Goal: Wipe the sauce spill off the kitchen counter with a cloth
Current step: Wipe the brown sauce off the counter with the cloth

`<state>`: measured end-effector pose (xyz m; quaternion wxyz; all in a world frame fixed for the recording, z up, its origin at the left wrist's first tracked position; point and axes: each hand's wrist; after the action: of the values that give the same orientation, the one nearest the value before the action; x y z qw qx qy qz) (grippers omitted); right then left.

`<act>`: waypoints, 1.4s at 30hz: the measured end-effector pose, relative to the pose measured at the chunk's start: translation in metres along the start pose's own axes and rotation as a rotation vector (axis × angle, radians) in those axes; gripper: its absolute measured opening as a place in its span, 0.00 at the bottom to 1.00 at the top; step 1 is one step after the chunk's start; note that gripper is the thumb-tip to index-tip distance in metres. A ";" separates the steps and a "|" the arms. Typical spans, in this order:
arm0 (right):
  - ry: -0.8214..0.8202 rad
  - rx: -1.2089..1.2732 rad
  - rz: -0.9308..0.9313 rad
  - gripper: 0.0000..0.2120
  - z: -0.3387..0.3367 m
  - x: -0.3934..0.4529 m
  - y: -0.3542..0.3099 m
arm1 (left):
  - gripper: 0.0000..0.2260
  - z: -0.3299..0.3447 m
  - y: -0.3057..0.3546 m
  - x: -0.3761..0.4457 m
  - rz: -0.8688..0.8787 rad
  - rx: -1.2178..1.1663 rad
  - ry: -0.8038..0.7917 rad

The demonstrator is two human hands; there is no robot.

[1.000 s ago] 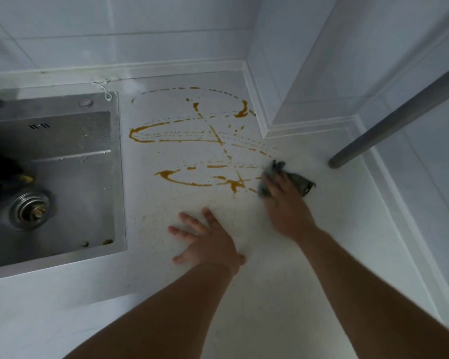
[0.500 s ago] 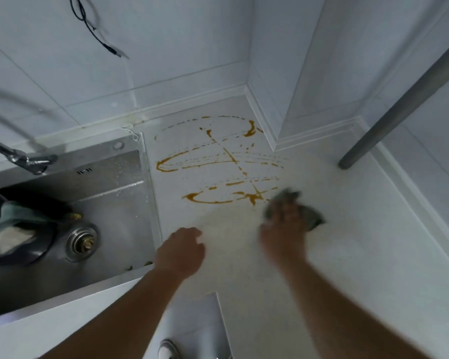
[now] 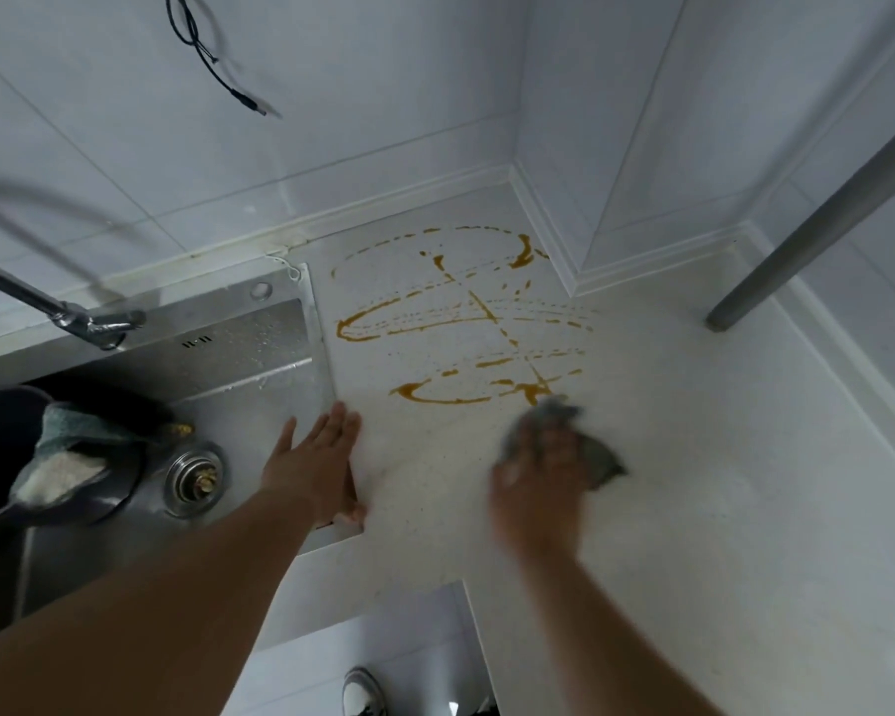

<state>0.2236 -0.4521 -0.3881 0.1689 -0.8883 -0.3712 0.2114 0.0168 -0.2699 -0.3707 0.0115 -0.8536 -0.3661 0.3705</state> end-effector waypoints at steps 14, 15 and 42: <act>0.158 0.003 0.369 0.32 -0.031 0.074 0.033 | 0.62 0.001 -0.001 0.003 0.005 -0.039 0.040; 0.127 -0.032 0.219 0.36 -0.016 0.064 0.001 | 0.62 0.001 -0.003 0.003 0.005 -0.050 0.036; 0.094 0.087 0.161 0.26 0.005 0.104 -0.061 | 0.21 -0.059 -0.088 0.077 0.069 -0.248 0.267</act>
<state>0.2511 -0.3350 -0.3904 0.2068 -0.9160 -0.2805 0.1985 0.0359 -0.1418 -0.3508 -0.0581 -0.9021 -0.3745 0.2062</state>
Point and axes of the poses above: each hand's wrist, its own x-axis towards the middle knuckle, its own z-axis out of the palm, y = z × x, and after that the axes turned 11 degrees about x, right-handed
